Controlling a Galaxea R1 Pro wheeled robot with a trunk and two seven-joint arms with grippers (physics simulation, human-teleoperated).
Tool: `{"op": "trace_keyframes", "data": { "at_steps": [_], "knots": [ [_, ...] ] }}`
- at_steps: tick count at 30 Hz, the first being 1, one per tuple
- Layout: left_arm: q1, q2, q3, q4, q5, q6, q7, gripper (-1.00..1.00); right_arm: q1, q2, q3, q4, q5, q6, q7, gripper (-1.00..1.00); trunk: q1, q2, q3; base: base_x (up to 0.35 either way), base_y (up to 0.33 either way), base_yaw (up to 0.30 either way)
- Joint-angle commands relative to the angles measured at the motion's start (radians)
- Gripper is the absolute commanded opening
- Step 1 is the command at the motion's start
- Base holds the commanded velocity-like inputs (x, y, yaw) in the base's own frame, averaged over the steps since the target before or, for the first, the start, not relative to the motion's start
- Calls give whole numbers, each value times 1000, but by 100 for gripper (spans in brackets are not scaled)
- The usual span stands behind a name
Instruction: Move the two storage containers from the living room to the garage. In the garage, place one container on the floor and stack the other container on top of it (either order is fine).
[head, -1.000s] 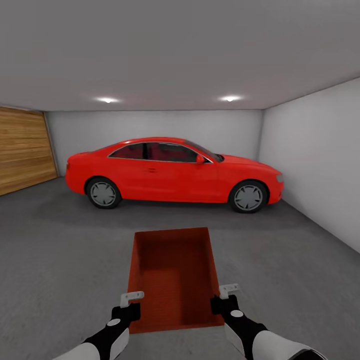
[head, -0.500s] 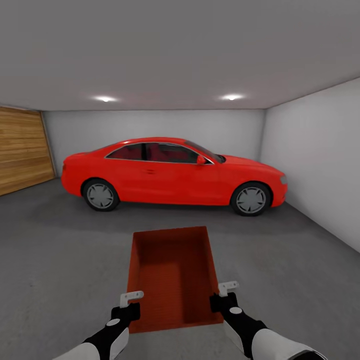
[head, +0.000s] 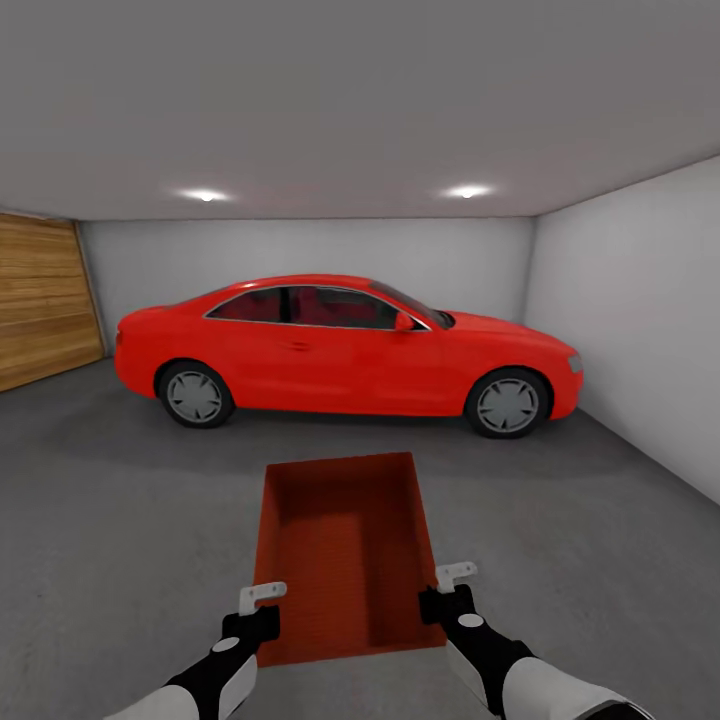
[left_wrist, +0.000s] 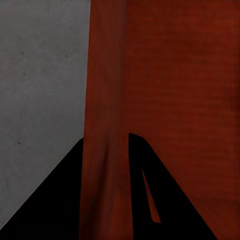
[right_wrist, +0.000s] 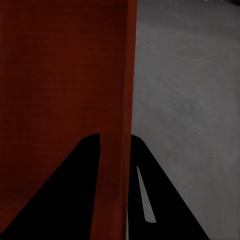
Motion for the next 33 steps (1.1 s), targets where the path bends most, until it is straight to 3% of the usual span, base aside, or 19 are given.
{"op": "trace_keyframes", "data": {
  "at_steps": [1, 11, 15, 16, 19, 33],
  "knots": [
    [-1, -3, 16, 3, 15, -2, 5, -100, -1, 20, -17, -2, -3, -41, -4, -100, 1, -2, -2, 322, 0, 0],
    [-1, -3, 16, 3, 15, -2, 5, -100, -1, 20, -18, -2, -4, -41, -4, -100, 1, -2, -2, 322, 0, 0],
    [-1, -3, 16, 3, 15, -2, 5, -100, -1, 21, -18, -2, -42, -41, -6, -100, 1, -2, -1, 322, 0, -49],
    [-1, -3, 16, 4, 15, -1, 5, -100, -1, 21, -17, -2, -66, -41, -7, -100, 1, -2, -1, 322, 0, -182],
    [-1, -3, 16, 4, 15, -1, 5, -100, -1, 20, -17, -2, -87, -42, -8, -100, 1, -2, 0, 322, 0, -239],
    [-1, -3, 16, 5, 15, 0, 5, -100, -1, 20, -17, -2, -95, -44, -8, -100, 1, -2, 0, 322, 0, -278]
  ]
}}
